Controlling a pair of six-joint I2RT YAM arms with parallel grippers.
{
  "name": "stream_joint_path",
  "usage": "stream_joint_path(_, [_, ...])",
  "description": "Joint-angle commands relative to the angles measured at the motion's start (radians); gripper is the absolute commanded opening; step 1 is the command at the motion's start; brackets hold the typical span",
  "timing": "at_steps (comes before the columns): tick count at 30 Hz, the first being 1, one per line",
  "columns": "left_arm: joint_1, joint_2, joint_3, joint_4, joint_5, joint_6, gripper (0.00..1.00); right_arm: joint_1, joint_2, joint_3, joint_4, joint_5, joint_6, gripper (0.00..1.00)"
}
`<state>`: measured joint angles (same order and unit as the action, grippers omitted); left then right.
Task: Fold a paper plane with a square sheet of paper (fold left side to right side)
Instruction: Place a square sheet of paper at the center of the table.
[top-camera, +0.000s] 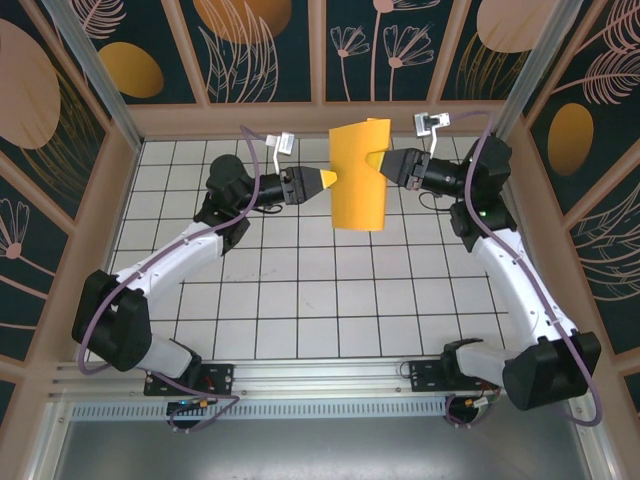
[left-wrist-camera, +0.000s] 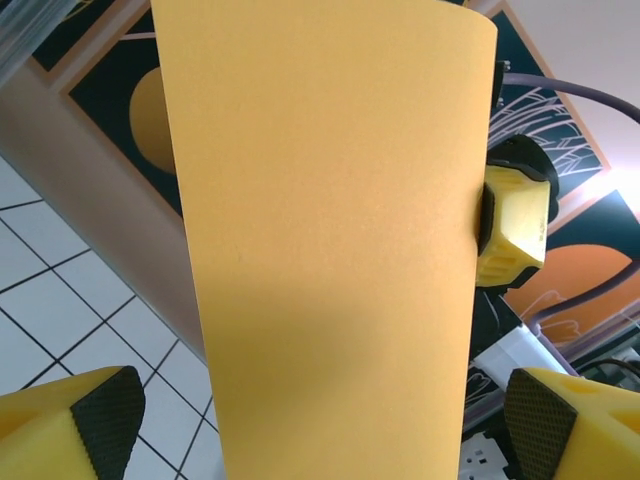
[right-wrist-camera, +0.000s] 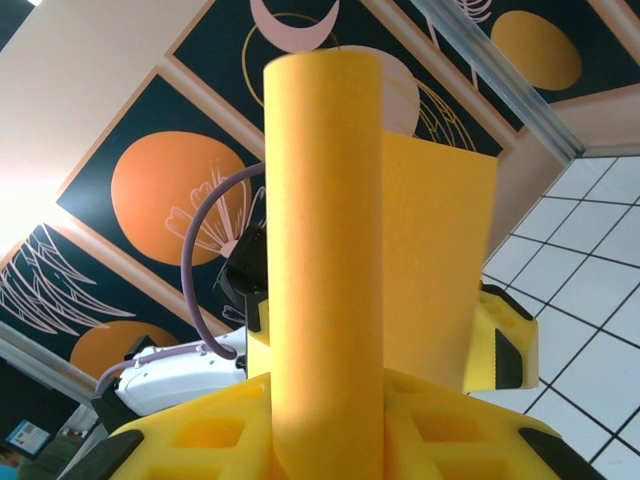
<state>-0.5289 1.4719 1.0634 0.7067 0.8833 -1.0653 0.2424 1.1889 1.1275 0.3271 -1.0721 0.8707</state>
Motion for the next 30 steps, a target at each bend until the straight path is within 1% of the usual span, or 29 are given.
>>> stream_joint_path(1, [0.003, 0.001, 0.017, 0.088, 0.039, -0.036, 0.91, 0.009, 0.011, 0.033, 0.056, 0.010, 0.019, 0.28])
stream_joint_path(3, [0.003, 0.002, 0.011, 0.109, 0.044, -0.047, 0.85, 0.010, 0.012, 0.025, 0.052, 0.016, 0.013, 0.28])
stream_joint_path(6, [0.003, 0.001, 0.006, 0.122, 0.052, -0.056, 0.68, 0.008, 0.012, 0.024, -0.034, 0.038, -0.047, 0.28])
stream_joint_path(7, [0.004, 0.000, 0.004, 0.119, 0.054, -0.054, 0.61, 0.006, 0.012, 0.023, -0.067, 0.045, -0.070, 0.28])
stream_joint_path(11, [0.003, -0.004, -0.005, 0.071, 0.046, -0.023, 0.28, -0.016, 0.003, 0.006, -0.144, 0.074, -0.128, 0.28])
stream_joint_path(14, [0.003, -0.005, -0.021, 0.042, 0.037, -0.006, 0.11, -0.035, 0.000, -0.008, -0.197, 0.089, -0.160, 0.29])
stream_joint_path(16, [0.003, -0.008, -0.037, 0.012, 0.028, 0.014, 0.09, -0.053, -0.003, -0.014, -0.246, 0.104, -0.195, 0.31])
stream_joint_path(20, [0.003, -0.021, -0.073, -0.101, -0.008, 0.086, 0.07, -0.095, -0.012, -0.042, -0.362, 0.156, -0.268, 0.43])
stream_joint_path(22, [0.003, -0.024, -0.086, -0.171, -0.025, 0.125, 0.06, -0.114, -0.009, -0.053, -0.433, 0.182, -0.310, 0.51])
stream_joint_path(26, [0.004, -0.015, -0.137, -0.289, -0.061, 0.180, 0.06, -0.125, 0.000, -0.082, -0.557, 0.255, -0.404, 0.65])
stream_joint_path(28, [0.006, -0.008, -0.166, -0.310, -0.074, 0.187, 0.05, -0.125, 0.005, -0.105, -0.596, 0.297, -0.433, 0.71])
stream_joint_path(30, [0.010, 0.001, -0.192, -0.328, -0.090, 0.192, 0.05, -0.127, 0.013, -0.129, -0.616, 0.328, -0.451, 0.74])
